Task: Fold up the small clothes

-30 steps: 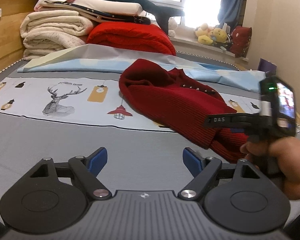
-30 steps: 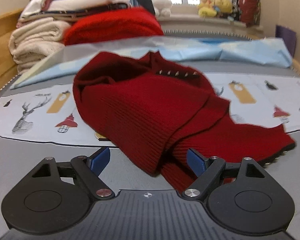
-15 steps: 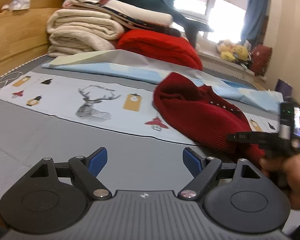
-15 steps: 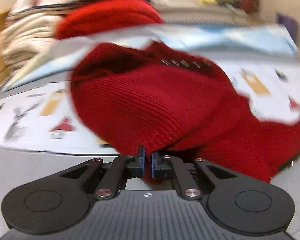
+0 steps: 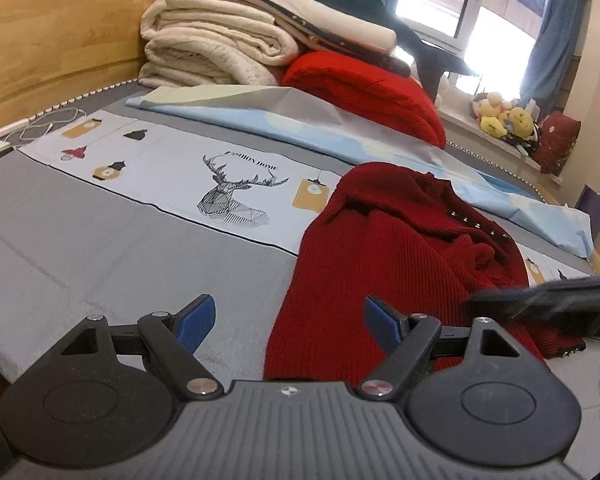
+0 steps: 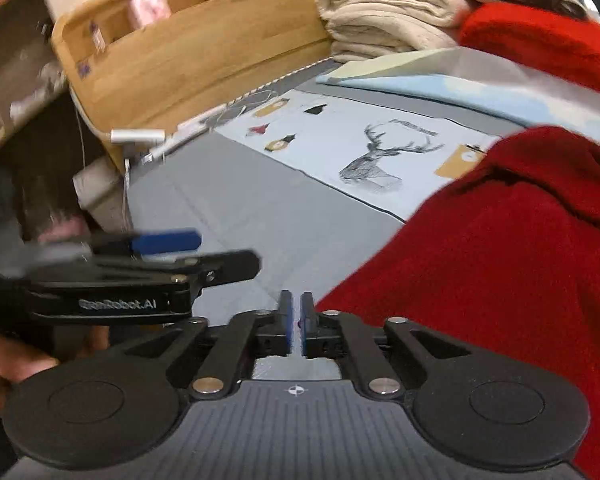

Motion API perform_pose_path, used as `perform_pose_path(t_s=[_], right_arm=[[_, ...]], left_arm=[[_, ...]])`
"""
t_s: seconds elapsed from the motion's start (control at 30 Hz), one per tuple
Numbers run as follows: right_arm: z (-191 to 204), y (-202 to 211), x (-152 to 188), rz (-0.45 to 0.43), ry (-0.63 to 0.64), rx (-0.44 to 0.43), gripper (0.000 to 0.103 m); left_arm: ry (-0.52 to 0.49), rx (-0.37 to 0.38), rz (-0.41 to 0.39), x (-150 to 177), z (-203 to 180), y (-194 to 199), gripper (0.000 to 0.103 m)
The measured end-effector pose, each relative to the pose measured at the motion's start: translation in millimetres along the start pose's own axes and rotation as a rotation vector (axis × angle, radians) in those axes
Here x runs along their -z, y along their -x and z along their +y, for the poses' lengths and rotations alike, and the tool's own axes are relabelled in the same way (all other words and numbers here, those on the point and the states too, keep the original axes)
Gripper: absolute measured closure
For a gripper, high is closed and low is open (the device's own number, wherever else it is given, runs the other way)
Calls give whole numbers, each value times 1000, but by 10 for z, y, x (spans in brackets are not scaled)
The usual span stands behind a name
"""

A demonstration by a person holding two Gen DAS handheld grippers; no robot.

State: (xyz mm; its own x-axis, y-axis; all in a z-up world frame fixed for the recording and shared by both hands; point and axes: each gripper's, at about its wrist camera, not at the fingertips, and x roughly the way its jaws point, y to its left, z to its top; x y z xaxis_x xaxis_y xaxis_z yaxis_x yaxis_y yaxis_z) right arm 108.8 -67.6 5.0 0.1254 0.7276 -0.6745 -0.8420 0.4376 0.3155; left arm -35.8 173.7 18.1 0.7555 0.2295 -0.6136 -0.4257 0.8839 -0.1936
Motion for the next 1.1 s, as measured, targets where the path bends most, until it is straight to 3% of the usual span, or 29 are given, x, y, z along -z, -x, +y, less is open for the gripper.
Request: perform_pose_path(t_s=[0.07,0.23,0.3,0.37,0.5,0.67,0.8,0.9,0.97,1.03,1.07,1.1], right_arm=[[-240,288,-2,-58,-56,63,67],[-1247,1067,187,-193,-277,416,63],[-1688,1242,408,-211,-411,553,61],[-1991,1280,681,-195,-530,622,59],[-2442,1035,1042,13,-697,630,57],[-2541,698,1062,128,-680,634,44],[-2512,381,991,214,-588,626,33],[-2406,284,972,254,-520,653,40],[-2447,268,928,243,-530,645,64],[-2398,368,899,204,-544,636,85],[-2367,450,881,172,-554,638,88],[-2300,546,852,133,-555,648,88]], left_arm=[[-8,7,28,-93,7,-58,18],[-144,-5,92,-408,-160,-423,18],[-188,-11,139,-487,-258,-682,18],[-191,-21,195,-503,-313,-974,18],[-219,-87,344,-402,-410,-1566,18],[-182,-99,473,-250,-385,-1923,18],[-247,-84,569,-95,-335,-2097,17],[-233,-70,596,-32,-256,-2171,17],[-221,-62,606,-68,-230,-2166,20],[-210,-21,606,-79,-233,-2136,43],[-207,3,603,-89,-245,-2105,49],[-214,23,598,-97,-260,-2071,62]])
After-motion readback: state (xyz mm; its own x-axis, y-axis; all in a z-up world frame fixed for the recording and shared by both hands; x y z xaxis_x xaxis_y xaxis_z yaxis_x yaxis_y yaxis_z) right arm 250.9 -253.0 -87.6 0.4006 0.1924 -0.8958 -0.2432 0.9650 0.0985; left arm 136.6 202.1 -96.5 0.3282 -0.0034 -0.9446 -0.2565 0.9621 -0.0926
